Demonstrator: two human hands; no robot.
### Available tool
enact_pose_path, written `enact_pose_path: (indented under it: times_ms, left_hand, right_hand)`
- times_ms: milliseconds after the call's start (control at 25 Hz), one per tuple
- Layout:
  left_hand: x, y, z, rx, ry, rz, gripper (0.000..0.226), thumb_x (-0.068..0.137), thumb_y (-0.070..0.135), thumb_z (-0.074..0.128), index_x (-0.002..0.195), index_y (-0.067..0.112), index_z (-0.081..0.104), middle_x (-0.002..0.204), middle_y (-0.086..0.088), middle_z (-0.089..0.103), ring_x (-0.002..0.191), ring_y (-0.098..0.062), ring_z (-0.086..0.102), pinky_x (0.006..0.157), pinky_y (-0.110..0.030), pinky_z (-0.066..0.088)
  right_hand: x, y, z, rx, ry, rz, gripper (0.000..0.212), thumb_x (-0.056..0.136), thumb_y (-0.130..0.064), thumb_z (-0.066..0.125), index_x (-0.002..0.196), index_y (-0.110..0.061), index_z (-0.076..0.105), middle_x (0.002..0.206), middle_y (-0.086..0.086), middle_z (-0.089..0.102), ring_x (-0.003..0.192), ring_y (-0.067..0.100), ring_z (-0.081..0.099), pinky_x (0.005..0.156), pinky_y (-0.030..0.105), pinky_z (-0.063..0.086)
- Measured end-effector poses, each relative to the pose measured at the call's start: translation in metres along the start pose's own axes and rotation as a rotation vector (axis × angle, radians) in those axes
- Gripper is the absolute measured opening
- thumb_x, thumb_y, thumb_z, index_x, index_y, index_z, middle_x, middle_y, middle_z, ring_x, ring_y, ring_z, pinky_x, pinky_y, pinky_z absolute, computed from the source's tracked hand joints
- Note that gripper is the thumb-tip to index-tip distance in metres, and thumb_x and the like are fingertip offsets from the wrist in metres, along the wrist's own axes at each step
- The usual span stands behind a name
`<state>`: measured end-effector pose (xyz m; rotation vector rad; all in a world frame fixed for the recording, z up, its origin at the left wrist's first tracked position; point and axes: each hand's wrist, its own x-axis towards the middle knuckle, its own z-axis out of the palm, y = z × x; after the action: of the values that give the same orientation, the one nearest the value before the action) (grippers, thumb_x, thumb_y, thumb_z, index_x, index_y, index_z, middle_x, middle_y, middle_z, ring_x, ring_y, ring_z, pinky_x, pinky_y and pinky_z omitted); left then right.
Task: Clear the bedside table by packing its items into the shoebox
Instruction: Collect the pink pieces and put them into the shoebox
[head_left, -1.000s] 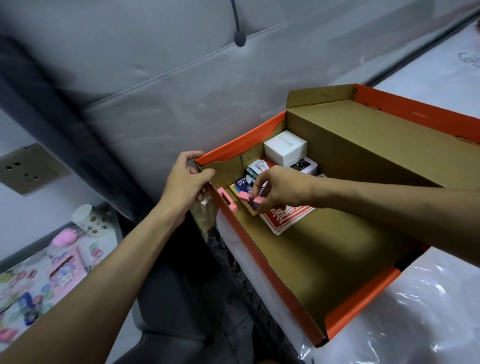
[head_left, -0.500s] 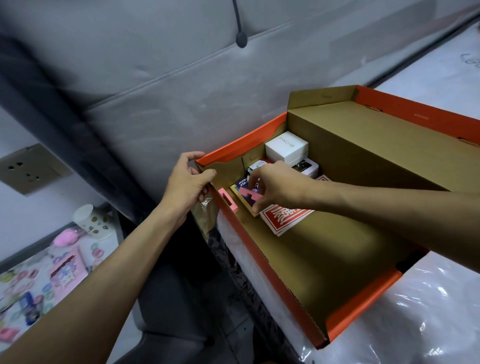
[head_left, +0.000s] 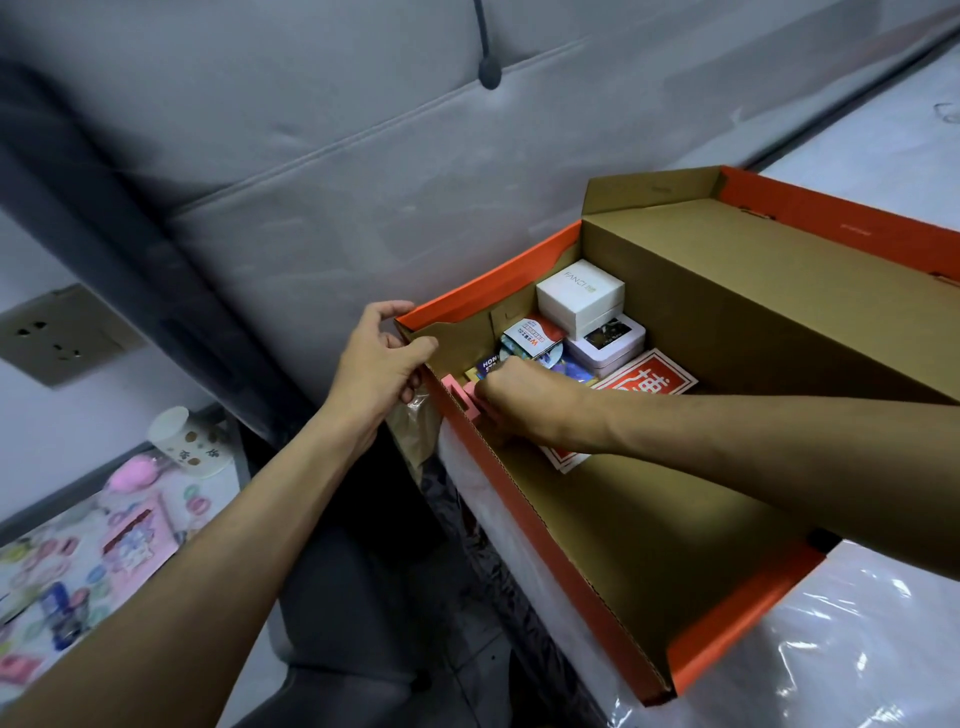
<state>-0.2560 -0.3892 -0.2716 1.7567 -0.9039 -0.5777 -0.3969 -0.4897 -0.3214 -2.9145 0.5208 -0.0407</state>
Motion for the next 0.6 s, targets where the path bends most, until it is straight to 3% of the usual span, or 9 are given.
enact_pose_path:
  times_ms: [160,320,480,600]
  left_hand:
    - [0.001,-0.001,0.0,-0.012,-0.004,0.0,0.041,0.088,0.007,0.068,0.124,0.018,0.052,0.063,-0.002,0.048,0.045,-0.008,0.047,0.037,-0.021,0.037]
    - [0.002,-0.002,-0.001,-0.011,0.0,0.0,0.04,0.088,0.008,0.067,0.123,0.019,0.053,0.063,-0.002,0.048,0.046,-0.01,0.046,0.037,-0.022,0.038]
    - [0.003,-0.003,-0.001,-0.015,0.004,0.005,0.04,0.087,0.009,0.068,0.122,0.02,0.053,0.06,0.001,0.049,0.045,-0.011,0.047,0.038,-0.023,0.038]
    - [0.003,-0.005,-0.002,-0.017,0.002,0.009,0.04,0.087,0.01,0.068,0.122,0.021,0.053,0.061,0.001,0.05,0.045,-0.01,0.048,0.038,-0.023,0.038]
  right_hand:
    - [0.005,0.001,0.0,0.004,-0.013,0.0,0.007,0.085,-0.014,0.062,0.085,-0.007,0.063,0.073,0.007,0.054,0.066,0.023,0.048,0.061,0.027,0.036]
    - [0.008,0.001,-0.005,0.059,-0.034,0.008,0.007,0.084,-0.017,0.066,0.086,-0.011,0.064,0.071,0.002,0.049,0.067,0.023,0.053,0.06,0.026,0.037]
    - [0.009,0.002,-0.004,-0.001,-0.02,0.019,0.018,0.086,-0.027,0.067,0.097,-0.013,0.066,0.09,0.006,0.053,0.077,0.025,0.056,0.06,0.029,0.039]
    - [0.011,0.002,-0.005,-0.034,-0.002,-0.004,0.022,0.089,-0.029,0.064,0.102,-0.013,0.067,0.094,0.003,0.044,0.081,0.024,0.058,0.06,0.026,0.036]
